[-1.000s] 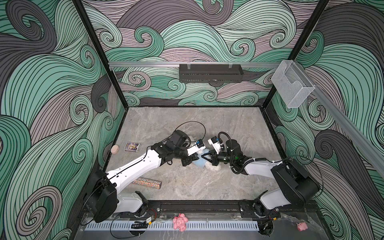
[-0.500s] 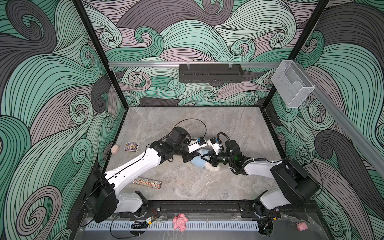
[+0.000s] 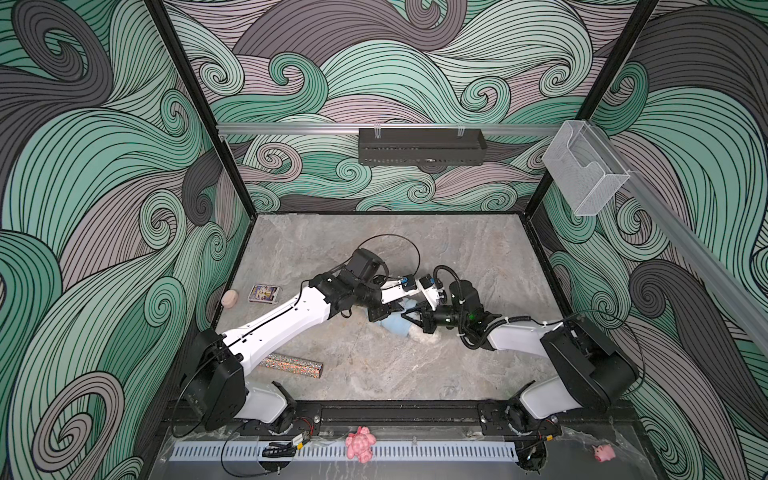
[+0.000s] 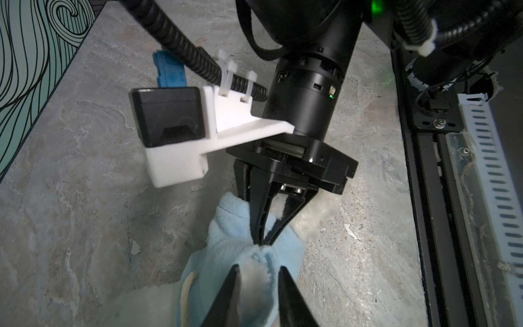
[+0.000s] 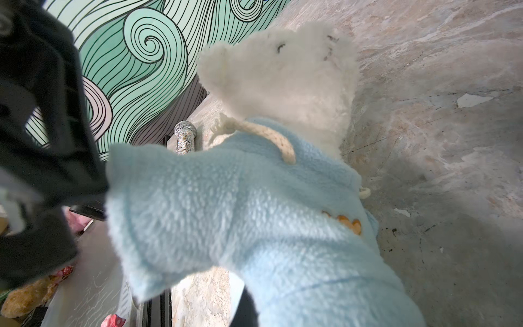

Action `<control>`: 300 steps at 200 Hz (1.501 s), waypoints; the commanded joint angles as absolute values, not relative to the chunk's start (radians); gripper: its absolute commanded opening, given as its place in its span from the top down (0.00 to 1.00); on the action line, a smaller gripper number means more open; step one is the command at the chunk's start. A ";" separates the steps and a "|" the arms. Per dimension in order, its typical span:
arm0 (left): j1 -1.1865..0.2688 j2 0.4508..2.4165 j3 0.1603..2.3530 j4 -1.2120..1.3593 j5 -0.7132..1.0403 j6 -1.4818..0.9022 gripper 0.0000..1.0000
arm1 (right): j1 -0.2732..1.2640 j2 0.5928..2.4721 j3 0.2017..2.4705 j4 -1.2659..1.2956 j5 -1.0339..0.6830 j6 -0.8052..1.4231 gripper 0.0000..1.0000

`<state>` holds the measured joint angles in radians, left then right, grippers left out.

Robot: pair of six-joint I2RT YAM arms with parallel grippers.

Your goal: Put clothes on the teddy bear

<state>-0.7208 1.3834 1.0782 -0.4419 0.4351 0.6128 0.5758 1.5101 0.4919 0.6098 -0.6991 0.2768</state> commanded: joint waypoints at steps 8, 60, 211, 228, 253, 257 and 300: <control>-0.724 1.334 1.042 -0.413 0.487 0.655 0.75 | 0.582 1.510 0.500 0.631 -0.699 0.268 1.00; -0.724 1.407 1.110 -0.474 0.396 0.669 0.80 | 0.584 1.518 0.500 0.640 -0.700 0.275 1.00; -0.724 1.520 1.163 -0.527 0.215 0.686 0.75 | 0.584 1.506 0.496 0.703 -0.720 0.297 1.00; -0.725 1.541 1.178 -0.554 0.184 0.680 0.74 | 0.584 1.507 0.492 0.731 -0.723 0.309 1.00; -0.724 1.574 1.196 -0.605 0.162 0.676 0.71 | 0.584 1.511 0.493 0.745 -0.723 0.316 1.00; -0.725 1.579 1.197 -0.616 0.159 0.676 0.70 | 0.584 1.512 0.494 0.748 -0.722 0.317 1.00; -0.725 1.642 1.223 -0.717 0.148 0.660 0.64 | 0.582 1.523 0.491 0.796 -0.723 0.338 1.00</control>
<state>-0.7246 1.5848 1.2140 -0.5652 0.2047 0.6708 0.5800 1.5246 0.4908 0.6594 -0.6907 0.3191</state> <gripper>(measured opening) 0.347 0.084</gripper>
